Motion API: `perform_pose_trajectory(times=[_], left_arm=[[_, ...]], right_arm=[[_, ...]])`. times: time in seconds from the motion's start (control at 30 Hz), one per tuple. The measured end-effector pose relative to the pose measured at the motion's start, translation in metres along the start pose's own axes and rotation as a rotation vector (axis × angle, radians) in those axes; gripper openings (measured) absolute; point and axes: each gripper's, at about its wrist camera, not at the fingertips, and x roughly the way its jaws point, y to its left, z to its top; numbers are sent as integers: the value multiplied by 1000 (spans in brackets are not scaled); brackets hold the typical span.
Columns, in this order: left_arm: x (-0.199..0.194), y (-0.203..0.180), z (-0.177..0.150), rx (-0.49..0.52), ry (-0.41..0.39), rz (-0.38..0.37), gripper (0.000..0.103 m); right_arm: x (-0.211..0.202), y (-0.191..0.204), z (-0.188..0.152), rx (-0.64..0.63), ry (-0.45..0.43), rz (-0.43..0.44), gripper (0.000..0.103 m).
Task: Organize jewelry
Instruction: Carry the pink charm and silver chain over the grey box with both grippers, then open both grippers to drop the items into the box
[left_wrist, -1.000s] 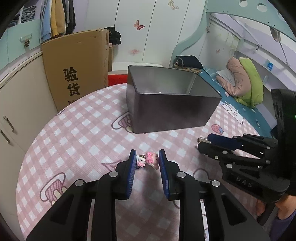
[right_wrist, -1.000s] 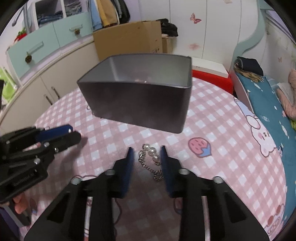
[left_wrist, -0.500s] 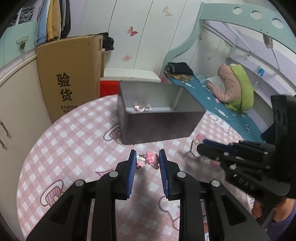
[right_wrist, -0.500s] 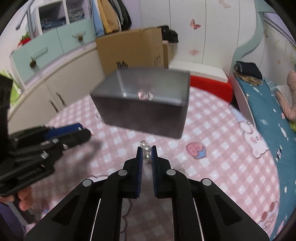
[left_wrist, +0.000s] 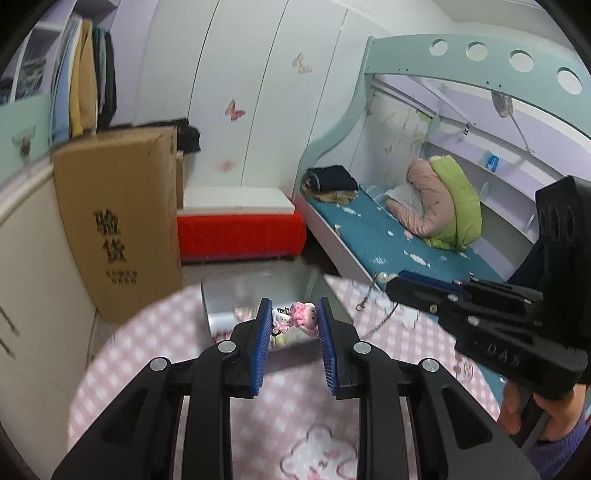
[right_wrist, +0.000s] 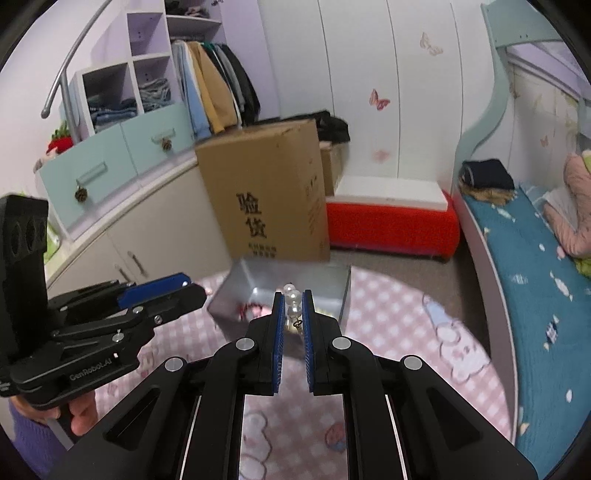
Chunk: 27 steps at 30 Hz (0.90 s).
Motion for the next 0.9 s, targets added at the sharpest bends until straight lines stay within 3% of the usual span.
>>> perform_pose_trajectory(times=[0.2, 0.4, 0.9], left_arm=[[24, 3, 30, 16, 11, 19, 23], [58, 15, 31, -18, 75, 39, 23], [112, 30, -2, -21, 224, 70, 23]], right_arm=[[1, 1, 30, -7, -43, 1, 10], [15, 10, 43, -27, -51, -7, 10], [76, -2, 10, 3, 90, -11, 10]])
